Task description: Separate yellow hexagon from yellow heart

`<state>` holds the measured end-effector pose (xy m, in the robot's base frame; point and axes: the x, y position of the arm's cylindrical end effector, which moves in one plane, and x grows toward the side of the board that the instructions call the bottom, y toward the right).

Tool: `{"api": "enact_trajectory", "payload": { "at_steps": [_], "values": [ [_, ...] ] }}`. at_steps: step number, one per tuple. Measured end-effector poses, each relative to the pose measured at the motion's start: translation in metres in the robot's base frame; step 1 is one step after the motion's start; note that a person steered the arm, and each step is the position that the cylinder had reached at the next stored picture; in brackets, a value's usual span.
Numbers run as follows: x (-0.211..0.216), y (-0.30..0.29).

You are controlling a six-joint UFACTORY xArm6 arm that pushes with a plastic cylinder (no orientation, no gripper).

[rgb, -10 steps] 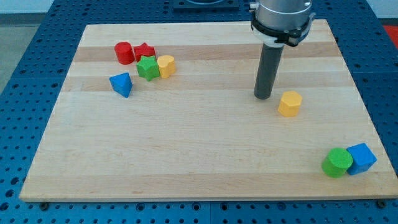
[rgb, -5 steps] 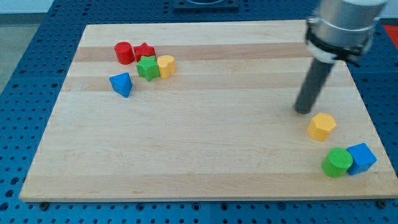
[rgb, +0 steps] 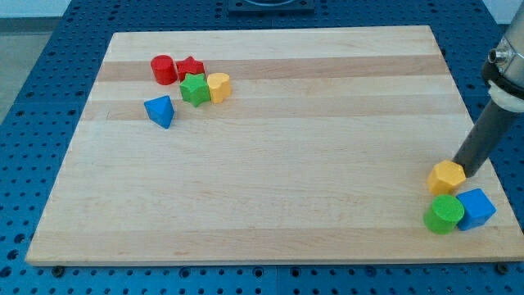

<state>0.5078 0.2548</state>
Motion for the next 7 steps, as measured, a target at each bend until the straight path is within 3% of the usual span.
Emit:
{"api": "enact_trajectory", "payload": {
  "at_steps": [1,3,4,7],
  "values": [
    [-0.009,-0.004],
    [-0.021,-0.104],
    [0.001,-0.103],
    [0.008,-0.035]
  ]
}}
